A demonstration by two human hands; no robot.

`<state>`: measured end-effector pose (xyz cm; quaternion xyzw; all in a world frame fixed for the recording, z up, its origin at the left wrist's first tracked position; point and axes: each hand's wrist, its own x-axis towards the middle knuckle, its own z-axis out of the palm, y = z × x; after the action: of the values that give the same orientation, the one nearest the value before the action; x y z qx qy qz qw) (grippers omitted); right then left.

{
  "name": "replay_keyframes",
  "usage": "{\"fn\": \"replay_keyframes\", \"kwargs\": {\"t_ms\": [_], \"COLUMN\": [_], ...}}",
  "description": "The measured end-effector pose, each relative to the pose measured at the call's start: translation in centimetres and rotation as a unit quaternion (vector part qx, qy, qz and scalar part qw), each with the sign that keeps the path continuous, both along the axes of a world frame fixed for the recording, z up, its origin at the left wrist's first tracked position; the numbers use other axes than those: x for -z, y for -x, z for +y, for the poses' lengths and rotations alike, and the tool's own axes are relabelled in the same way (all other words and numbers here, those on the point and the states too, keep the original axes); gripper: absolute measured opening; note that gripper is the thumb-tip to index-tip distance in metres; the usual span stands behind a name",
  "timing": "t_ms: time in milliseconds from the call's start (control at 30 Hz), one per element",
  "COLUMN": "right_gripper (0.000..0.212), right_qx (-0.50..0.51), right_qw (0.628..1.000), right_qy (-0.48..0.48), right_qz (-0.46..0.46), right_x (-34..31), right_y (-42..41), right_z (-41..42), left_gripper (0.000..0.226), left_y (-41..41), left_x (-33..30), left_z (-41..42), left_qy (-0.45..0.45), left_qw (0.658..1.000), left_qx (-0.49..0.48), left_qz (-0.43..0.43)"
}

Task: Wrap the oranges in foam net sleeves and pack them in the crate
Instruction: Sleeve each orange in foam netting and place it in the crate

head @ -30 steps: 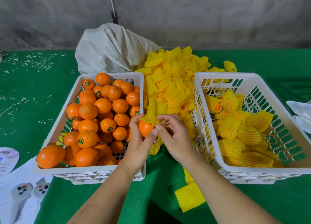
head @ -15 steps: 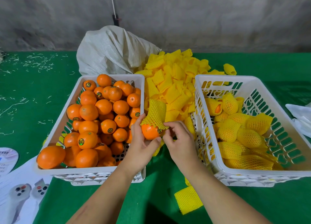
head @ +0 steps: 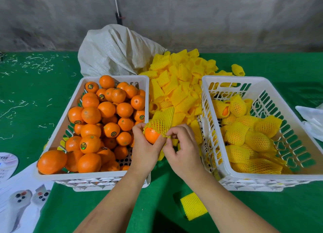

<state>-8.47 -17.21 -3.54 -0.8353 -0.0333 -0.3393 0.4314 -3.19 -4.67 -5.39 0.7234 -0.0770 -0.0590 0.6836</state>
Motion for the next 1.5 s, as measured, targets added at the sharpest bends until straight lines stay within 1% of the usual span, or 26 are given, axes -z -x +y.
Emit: {"fn": "replay_keyframes", "kwargs": {"t_ms": [67, 167, 200, 233, 267, 333, 400, 467, 533, 600, 667, 733, 800, 833, 867, 967, 1033, 1100, 1167, 1233, 1300, 1333, 1367, 1433, 1467, 1500], "right_gripper": [0.027, 0.056, 0.067, 0.076, 0.08, 0.076, 0.072, 0.068, 0.066, 0.065, 0.066, 0.068, 0.068, 0.066, 0.064, 0.062, 0.062, 0.058, 0.045, 0.033, 0.032, 0.033, 0.035, 0.043, 0.051, 0.06], "right_qx": [-0.036, -0.051, -0.054, -0.058, -0.059, -0.049, -0.033, -0.021, -0.039, -0.074, -0.062, -0.037, -0.028, -0.023, -0.016, 0.011, 0.03, 0.052, 0.071, 0.079, 0.085, 0.082, 0.068, 0.007, -0.025, -0.042], "right_qw": [0.998, 0.991, 0.988, 0.984, 0.98, 0.977, 0.98, 0.982, 0.969, 0.941, 0.935, 0.934, 0.928, 0.925, 0.923, 0.922, 0.934, 0.945, 0.949, 0.955, 0.961, 0.959, 0.954, 0.929, 0.909, 0.896], "right_qy": [-0.023, -0.041, -0.053, -0.068, -0.084, -0.109, -0.117, -0.124, -0.191, -0.29, -0.32, -0.333, -0.349, -0.355, -0.361, -0.368, -0.335, -0.3, -0.286, -0.267, -0.248, -0.256, -0.278, -0.358, -0.401, -0.424], "right_qz": [0.042, 0.116, 0.137, 0.155, 0.168, 0.175, 0.158, 0.144, 0.153, 0.157, 0.142, 0.126, 0.127, 0.131, 0.133, 0.119, 0.118, 0.12, 0.109, 0.099, 0.093, 0.09, 0.086, 0.092, 0.107, 0.125], "right_x": [0.1, 0.4, 0.4, 0.5, 0.4, 0.3, 0.3, 0.4, 0.5, 0.5, 0.4, 0.4, 0.2, 0.2, 0.2, 0.0, -0.5, -0.8, -0.7, -0.3, 0.0, 0.0, -0.1, -0.4, -0.5, -0.6], "right_y": [-0.1, -0.2, -0.2, -0.2, -0.3, -0.3, -0.2, -0.1, 0.0, 0.1, -0.1, -0.2, -0.4, -0.5, -0.5, -0.6, -0.7, -0.9, -1.0, -1.0, -0.7, -0.6, -0.5, -0.2, -0.2, -0.3], "right_z": [-0.1, -0.6, -0.9, -1.2, -1.4, -1.7, -1.9, -2.0, -1.8, -1.5, -1.2, -1.2, -1.3, -1.2, -1.2, -1.1, -1.4, -1.8, -1.9, -1.4, -0.9, -0.8, -0.8, -0.8, -0.8, -0.8], "left_gripper": [0.059, 0.06, 0.058, 0.053, 0.047, 0.037, 0.026, 0.014, 0.008, 0.013, 0.019, 0.022, 0.02, 0.019, 0.018, 0.019, 0.019, 0.017, 0.013, 0.014, 0.014, 0.012, 0.009, 0.019, 0.024, 0.026], "left_y": [0.0, -0.1, 0.2, 0.5, 0.8, 1.2, 1.2, 1.0, 0.7, 0.6, 0.8, 1.2, 1.3, 1.3, 1.3, 1.5, 1.7, 2.1, 2.8, 3.4, 3.8, 3.8, 3.7, 3.6, 3.5, 3.5], "left_x": [-0.6, -0.9, -0.9, -0.9, -1.0, -1.2, -1.2, -1.7, -2.4, -2.9, -2.9, -2.8, -2.7, -2.5, -2.4, -1.7, -1.5, -1.7, -1.9, -1.7, -1.5, -1.2, -1.2, -1.3, -1.4, -1.6], "left_z": [-0.1, 0.4, 0.5, 0.5, 0.5, 0.5, 0.7, 0.8, 0.8, 0.9, 1.0, 0.9, 0.5, 0.4, 0.2, 0.0, -0.2, -0.3, -0.7, -1.1, -1.3, -1.4, -1.5, -1.7, -1.7, -1.6], "left_qy": [0.055, 0.19, 0.213, 0.215, 0.195, 0.131, 0.084, 0.047, -0.008, -0.103, -0.177, -0.216, -0.233, -0.234, -0.229, -0.177, -0.139, -0.108, -0.087, -0.077, -0.07, -0.056, -0.023, 0.048, 0.058, 0.047], "left_qw": [0.997, 0.968, 0.96, 0.958, 0.964, 0.985, 0.996, 0.998, 0.991, 0.96, 0.915, 0.879, 0.859, 0.86, 0.872, 0.938, 0.96, 0.963, 0.958, 0.954, 0.957, 0.966, 0.978, 0.992, 0.993, 0.993], "left_qx": [0.042, 0.088, 0.091, 0.087, 0.075, 0.051, 0.035, 0.013, 0.001, -0.006, -0.017, -0.027, -0.031, -0.033, -0.036, -0.041, -0.044, -0.043, -0.024, -0.005, 0.009, 0.023, 0.045, 0.069, 0.071, 0.077], "left_qz": [0.036, 0.137, 0.16, 0.169, 0.162, 0.101, 0.025, -0.042, -0.134, -0.261, -0.361, -0.424, -0.456, -0.452, -0.43, -0.295, -0.24, -0.242, -0.272, -0.29, -0.281, -0.252, -0.201, -0.097, -0.074, -0.078]}}
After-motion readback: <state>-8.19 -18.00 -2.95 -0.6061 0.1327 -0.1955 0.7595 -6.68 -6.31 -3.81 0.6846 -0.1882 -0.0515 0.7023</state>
